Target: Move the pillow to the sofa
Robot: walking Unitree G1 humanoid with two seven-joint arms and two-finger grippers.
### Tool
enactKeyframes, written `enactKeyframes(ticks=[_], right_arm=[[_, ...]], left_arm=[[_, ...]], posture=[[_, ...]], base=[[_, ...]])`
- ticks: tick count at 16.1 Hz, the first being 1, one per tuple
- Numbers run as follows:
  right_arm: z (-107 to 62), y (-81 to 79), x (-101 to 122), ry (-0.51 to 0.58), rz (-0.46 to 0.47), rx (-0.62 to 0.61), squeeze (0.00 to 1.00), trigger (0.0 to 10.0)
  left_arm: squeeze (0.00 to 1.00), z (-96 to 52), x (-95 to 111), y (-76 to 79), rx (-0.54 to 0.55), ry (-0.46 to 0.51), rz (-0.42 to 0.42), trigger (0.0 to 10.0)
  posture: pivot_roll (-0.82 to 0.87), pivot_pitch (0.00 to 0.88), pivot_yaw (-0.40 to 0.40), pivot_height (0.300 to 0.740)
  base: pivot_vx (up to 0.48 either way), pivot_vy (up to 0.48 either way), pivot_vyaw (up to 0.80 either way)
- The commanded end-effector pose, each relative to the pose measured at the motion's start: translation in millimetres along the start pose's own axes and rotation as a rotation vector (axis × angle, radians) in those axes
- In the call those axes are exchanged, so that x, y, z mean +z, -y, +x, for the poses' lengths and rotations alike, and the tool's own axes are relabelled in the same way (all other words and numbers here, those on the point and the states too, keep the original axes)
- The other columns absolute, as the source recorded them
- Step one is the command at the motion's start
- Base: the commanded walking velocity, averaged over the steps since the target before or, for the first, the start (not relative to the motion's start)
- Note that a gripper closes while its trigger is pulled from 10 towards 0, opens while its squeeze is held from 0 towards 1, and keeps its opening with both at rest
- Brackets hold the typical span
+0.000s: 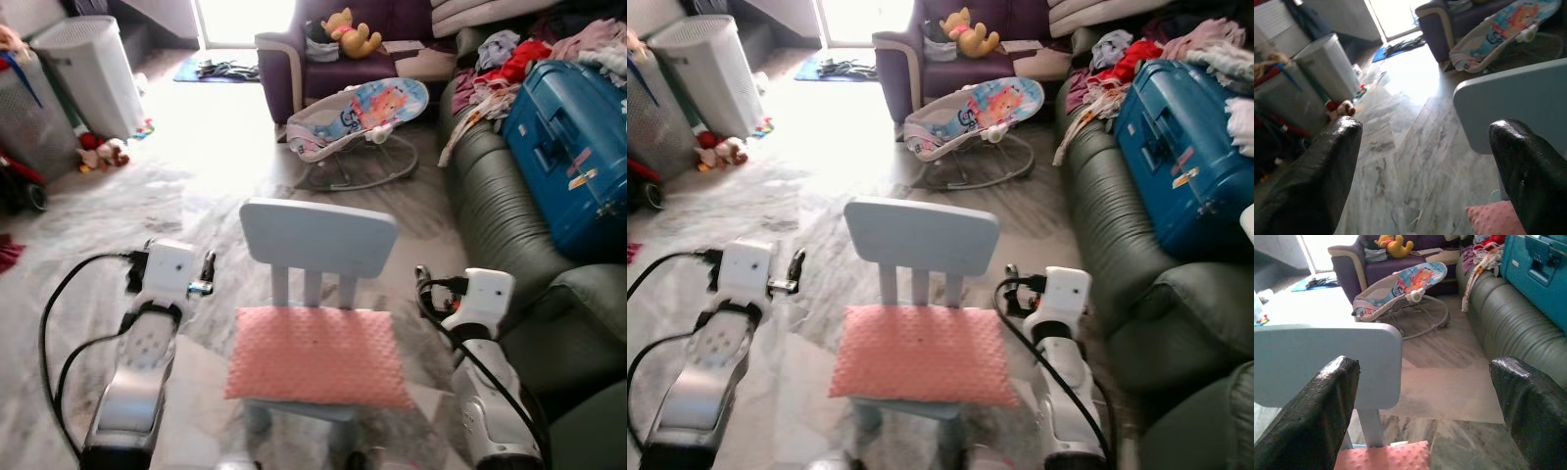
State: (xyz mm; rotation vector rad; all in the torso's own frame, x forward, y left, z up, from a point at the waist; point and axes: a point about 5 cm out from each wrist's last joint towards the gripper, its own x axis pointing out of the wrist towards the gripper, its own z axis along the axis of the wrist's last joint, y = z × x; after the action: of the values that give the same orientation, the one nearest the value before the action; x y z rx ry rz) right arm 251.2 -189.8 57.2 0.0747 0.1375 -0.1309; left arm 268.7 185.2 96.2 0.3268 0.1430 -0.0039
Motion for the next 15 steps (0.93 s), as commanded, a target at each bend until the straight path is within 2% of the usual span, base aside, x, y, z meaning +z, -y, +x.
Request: enactKeyframes(ticks=[1,4,7,8,11,15], right_arm=[[-1.9,1.1,3,0.014,0.014,-0.012,0.00,10.0],[-6.3,6.3,3,-0.005,0.000,-0.018,0.00,10.0],[-4.1,3.5,7,-0.010,-0.027,0.024,0.00,10.0],[-3.2,2.8,9,-0.012,-0.035,0.038,0.00,10.0],[2.7,-2.4,11,-0.014,-0.039,0.060,0.00,10.0],[2.0,-3.3,11,-0.020,-0.043,0.066,0.00,10.0]], left_arm=[[0.00,3.1,-1,-1.8,-0.011,-0.014,0.008,10.0],[0.00,4.0,-2,4.3,-0.025,-0.022,-0.009,10.0],[0.00,-0.8,-10,8.1,-0.008,-0.063,-0.042,10.0],[0.00,-2.2,-10,8.5,0.007,-0.068,-0.050,10.0],[0.00,-6.4,-10,7.8,0.013,-0.058,-0.031,10.0],[0.00,-3.3,-7,8.7,0.007,-0.048,-0.031,10.0]], posture=[[0.01,0.000,0.073,0.740],[-0.01,0.000,0.051,0.740],[-0.01,0.000,0.014,0.740],[0.00,0.000,0.003,0.740],[0.01,0.000,-0.003,0.740],[0.01,0.000,-0.009,0.740]], base=[[0.000,0.000,0.00],[0.000,0.000,0.00],[0.000,0.135,-0.71],[0.000,0.480,0.00],[0.000,0.000,0.00],[0.000,0.000,0.00]])
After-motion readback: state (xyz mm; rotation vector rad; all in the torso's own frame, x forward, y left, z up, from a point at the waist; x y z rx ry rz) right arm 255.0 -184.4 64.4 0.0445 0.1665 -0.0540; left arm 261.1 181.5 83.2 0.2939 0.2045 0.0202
